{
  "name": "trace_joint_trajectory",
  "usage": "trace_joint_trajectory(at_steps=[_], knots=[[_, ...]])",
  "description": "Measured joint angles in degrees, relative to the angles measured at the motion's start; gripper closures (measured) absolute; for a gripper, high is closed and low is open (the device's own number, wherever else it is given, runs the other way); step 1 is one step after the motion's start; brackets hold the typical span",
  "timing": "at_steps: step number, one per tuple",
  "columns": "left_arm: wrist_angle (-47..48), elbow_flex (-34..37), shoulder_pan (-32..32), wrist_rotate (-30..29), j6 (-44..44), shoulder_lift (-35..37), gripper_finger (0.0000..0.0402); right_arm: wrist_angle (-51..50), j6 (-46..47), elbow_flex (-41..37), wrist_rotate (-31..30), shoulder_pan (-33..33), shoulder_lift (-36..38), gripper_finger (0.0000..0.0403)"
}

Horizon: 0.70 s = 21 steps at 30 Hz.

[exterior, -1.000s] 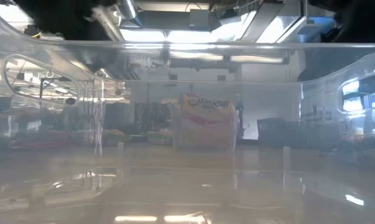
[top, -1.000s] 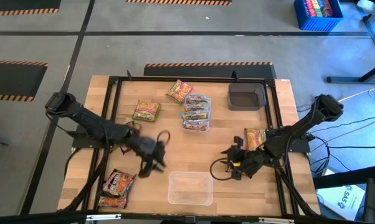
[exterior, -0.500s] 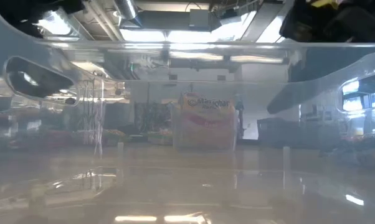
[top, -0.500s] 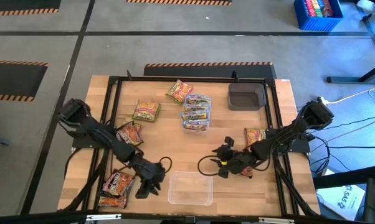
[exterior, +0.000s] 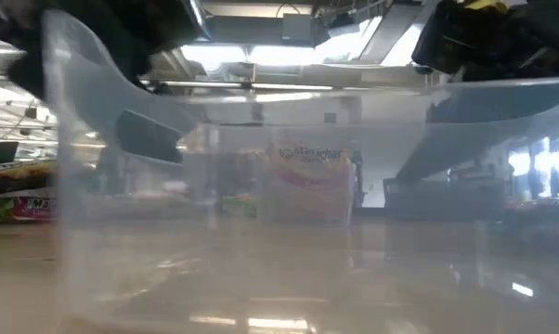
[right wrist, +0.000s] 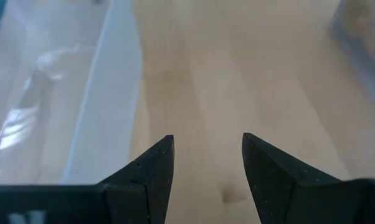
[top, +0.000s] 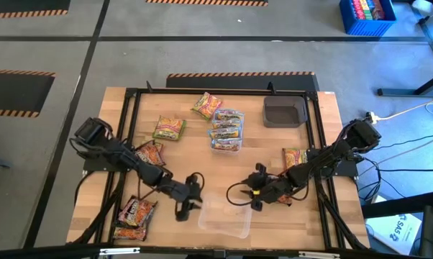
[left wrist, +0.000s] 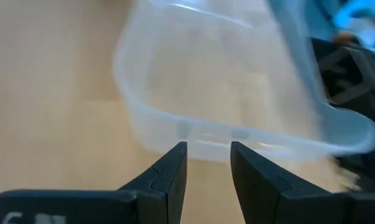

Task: Sort Maruchan noodles
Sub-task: Move the bottom transparent bin to the centre of the table

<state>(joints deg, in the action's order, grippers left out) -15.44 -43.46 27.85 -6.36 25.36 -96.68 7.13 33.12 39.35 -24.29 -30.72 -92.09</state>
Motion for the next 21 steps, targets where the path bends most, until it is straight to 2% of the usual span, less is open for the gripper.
trace_joint_trajectory(at_steps=[9, 13, 15, 17, 19, 21], knots=[[-0.46, 0.0, -7.26, -14.59, -4.54, 0.0, 0.0285, -1.55, 0.26, 0.0, 2.0, 0.0, 0.02, 0.0233], [0.53, 0.0, -11.06, -16.74, -5.65, 0.23, 0.0285, -1.39, 0.26, 0.0, 1.96, 0.0, 0.02, 0.0233], [3.64, 0.0, -12.71, -14.86, -5.98, 1.94, 0.0285, -1.51, 0.26, 0.0, 1.96, 0.0, 0.02, 0.0233], [7.92, -0.02, -13.43, -9.85, -5.42, 5.15, 0.0285, -1.86, 0.26, 0.0, 2.01, 0.0, 0.07, 0.0233], [12.77, -0.04, -12.27, -2.08, -3.97, 8.89, 0.0285, -2.29, 0.26, 0.0, 2.5, 0.0, 0.09, 0.0233], [17.03, -0.09, -9.78, 8.76, -0.73, 11.86, 0.0285, -2.78, 0.26, 0.0, 2.49, 0.0, 0.09, 0.0233]])
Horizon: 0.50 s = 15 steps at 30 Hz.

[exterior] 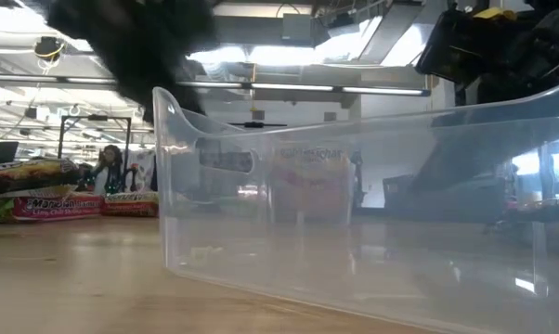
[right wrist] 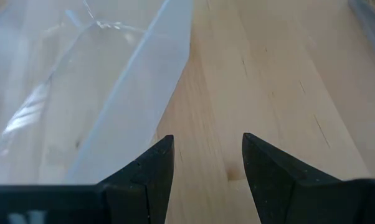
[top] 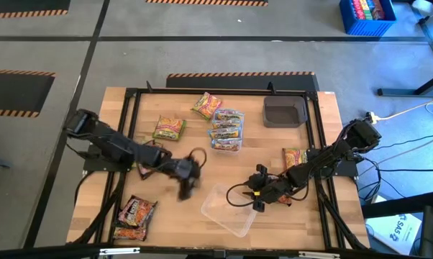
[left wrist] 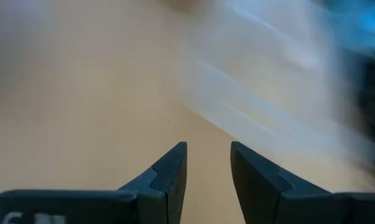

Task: Sort Maruchan noodles
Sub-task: Move the bottom transparent bin to the centre of the table

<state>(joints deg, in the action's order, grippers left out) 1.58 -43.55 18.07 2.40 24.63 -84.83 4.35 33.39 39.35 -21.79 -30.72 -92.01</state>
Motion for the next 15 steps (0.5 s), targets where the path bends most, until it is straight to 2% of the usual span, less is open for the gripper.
trace_joint_trajectory(at_steps=[1, 3, 5, 8, 12, 15], knots=[[1.04, 0.06, 1.74, 4.93, 2.65, 0.77, 0.0285, -0.03, 0.0, 0.0, 0.01, 0.0, 0.0, 0.0233], [0.44, 0.15, 6.31, 9.77, 6.88, 0.71, 0.0285, 0.07, 0.0, 0.0, -0.04, 0.04, 0.01, 0.0233], [-1.9, 0.2, 10.82, 9.96, 7.74, -0.95, 0.0285, 0.12, -0.02, 0.0, -0.47, 0.04, 0.0, 0.0233], [-8.71, 0.31, 14.94, 7.29, 7.71, -5.39, 0.0285, 1.09, -0.22, 0.0, -0.62, 0.04, 0.02, 0.0233], [-23.65, 0.31, 15.15, 8.42, 3.66, -11.13, 0.0285, 1.97, -0.23, 0.0, -0.71, 0.04, 0.02, 0.0233], [-29.57, 0.26, 13.76, 9.03, 0.65, -13.84, 0.0285, 1.97, -0.23, 0.0, -0.71, 0.02, 0.02, 0.0233]])
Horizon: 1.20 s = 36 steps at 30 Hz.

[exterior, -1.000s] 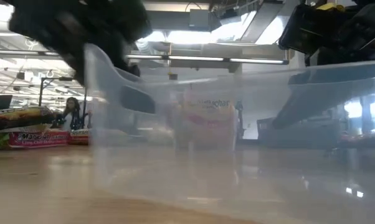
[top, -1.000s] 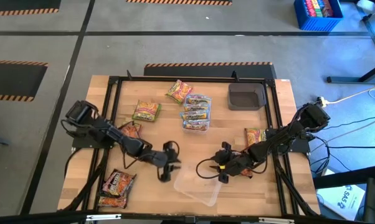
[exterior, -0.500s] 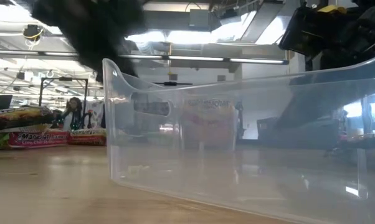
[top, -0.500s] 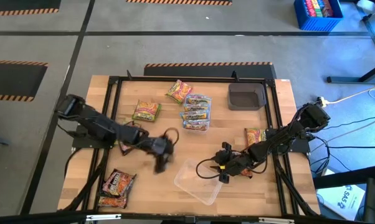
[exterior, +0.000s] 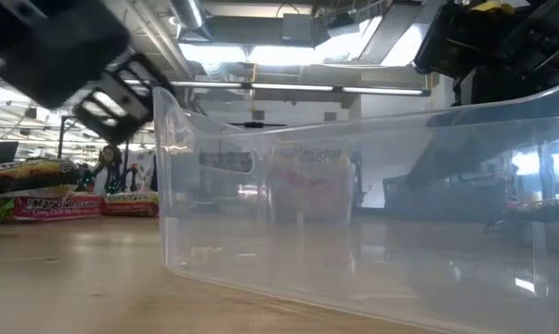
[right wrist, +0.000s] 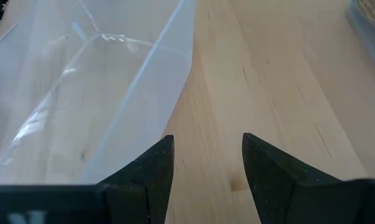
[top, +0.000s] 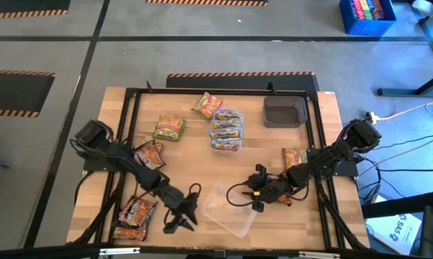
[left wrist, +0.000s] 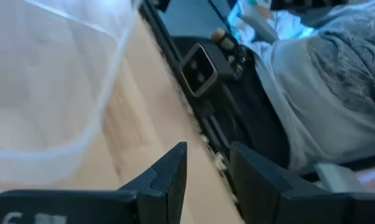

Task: Sort Maruchan noodles
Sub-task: Move the bottom transparent bin to the centre of the table

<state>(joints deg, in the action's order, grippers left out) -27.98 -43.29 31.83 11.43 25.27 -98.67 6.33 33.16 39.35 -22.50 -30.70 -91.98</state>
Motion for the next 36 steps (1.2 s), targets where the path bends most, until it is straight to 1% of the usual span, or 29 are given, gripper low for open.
trace_joint_trajectory(at_steps=[2, 5, 8, 11, 16, 19, 23, 25, 28, 32, 36], knots=[[-1.19, 0.0, -0.98, -0.98, -0.15, -0.91, 0.0285, 0.0, 0.01, 0.0, 0.13, 0.0, 0.0, 0.0233], [-0.97, 0.0, -2.11, -4.67, -0.35, -1.36, 0.0285, 0.01, 0.01, 0.0, 0.31, 0.0, 0.0, 0.0233], [-0.93, 0.0, -3.29, -8.76, -0.41, -1.34, 0.0285, 0.06, 0.01, 0.0, 2.64, 0.0, 0.0, 0.0233], [-1.0, 0.0, -4.33, -11.24, -1.45, -1.01, 0.0285, -0.28, 0.03, 0.0, 4.44, -0.04, 0.0, 0.0233], [1.28, 0.0, -6.24, -15.02, -1.94, -1.01, 0.0285, -0.92, 0.94, -0.04, 5.24, -0.04, 0.0, 0.0233], [4.07, 0.03, -7.42, -19.26, -2.6, -1.01, 0.0285, -0.7, 1.04, -0.04, 3.79, -0.01, 0.0, 0.0233], [6.89, 0.07, -9.24, -27.36, -3.47, -1.01, 0.0285, -0.46, 1.06, -0.04, 1.09, -0.06, 0.0, 0.0233], [7.65, 0.07, -9.8, -30.08, -3.82, -0.99, 0.0285, -0.43, 1.11, -0.04, -0.83, -0.02, 0.0, 0.0233], [8.13, 0.07, -10.53, -31.62, -4.73, -0.99, 0.0285, -0.57, 1.34, -0.04, -3.26, 0.29, 0.0, 0.0233], [8.65, 0.07, -10.96, -32.07, -4.92, -0.91, 0.0285, -0.82, 1.36, -0.04, -3.54, 1.07, 0.0, 0.0233], [12.97, 0.07, -10.99, -32.88, -5.09, 1.31, 0.0285, -2.38, 1.39, -0.04, -4.44, 1.68, 0.0, 0.0233]])
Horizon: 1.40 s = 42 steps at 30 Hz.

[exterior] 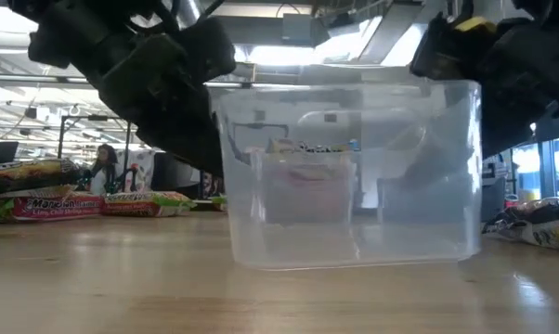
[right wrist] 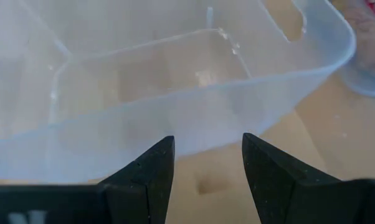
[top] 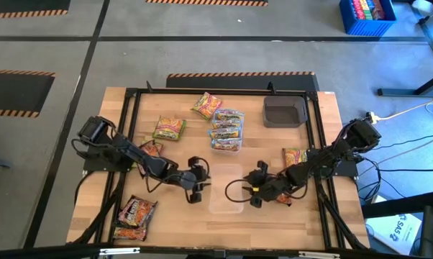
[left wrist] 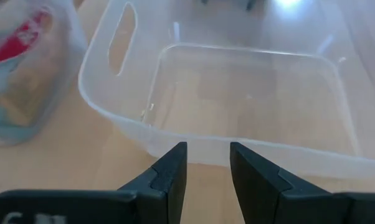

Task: Sort Maruchan noodles
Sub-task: Move the bottom transparent bin to the centre of the table, then put the black noodle pack into the bottom transparent bin

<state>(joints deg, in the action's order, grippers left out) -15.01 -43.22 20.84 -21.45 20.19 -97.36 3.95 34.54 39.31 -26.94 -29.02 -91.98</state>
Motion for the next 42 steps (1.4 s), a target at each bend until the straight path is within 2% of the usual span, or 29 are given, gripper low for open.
trace_joint_trajectory(at_steps=[5, 9, 12, 15, 20, 23, 26, 32, 36, 39, 42], knots=[[6.77, -0.11, -0.04, -0.69, -0.09, 5.78, 0.0285, -8.26, 2.08, 0.47, 2.2, -0.11, 2.02, 0.0233], [9.16, -0.09, 0.04, -0.43, -3.06, 10.32, 0.0285, -22.53, 4.87, 4.75, 5.04, -0.17, 6.22, 0.0233], [8.05, -0.1, -0.25, 0.51, -7.1, 13.13, 0.0285, -34.92, 6.73, 9.88, 7.76, -0.2, 9.47, 0.0233], [6.1, -0.18, -0.3, 0.88, -14.7, 15.17, 0.0285, -45.14, 8.23, 14.83, 10.42, -0.2, 11.78, 0.0233], [1.45, -0.06, 0.86, -0.56, -22.13, 15.58, 0.0285, -53.19, 14.55, 17.81, 13.12, -0.22, 14.03, 0.0225], [-0.5, -0.07, 0.5, -0.27, -22.4, 14.46, 0.0285, -55.31, 16.75, 16.92, 14.91, -0.22, 14.17, 0.02], [-1.19, -0.09, 0.42, -0.1, -22.36, 13.32, 0.0285, -56.05, 18.25, 14.47, 15.65, 0.02, 14.14, 0.0157], [-1.23, -0.07, 0.42, 2.75, -22.29, 12.13, 0.0285, -62.29, 14.83, 8.53, 17.94, 4.25, 14.16, 0.0073], [-1.35, -0.07, 0.42, 5.03, -22.3, 12.13, 0.0285, -59.88, 11.07, 3.38, 23.76, 9.37, 16.22, 0.0058], [-1.29, -0.07, 0.42, 6.08, -22.31, 12.13, 0.0285, -51.09, 6.62, -2.4, 30.88, 14.46, 19.12, 0.0057], [-0.94, -0.07, 0.42, 6.09, -22.32, 12.13, 0.0285, -44.46, 4.03, -6.82, 34.29, 18.4, 21.66, 0.0057]])
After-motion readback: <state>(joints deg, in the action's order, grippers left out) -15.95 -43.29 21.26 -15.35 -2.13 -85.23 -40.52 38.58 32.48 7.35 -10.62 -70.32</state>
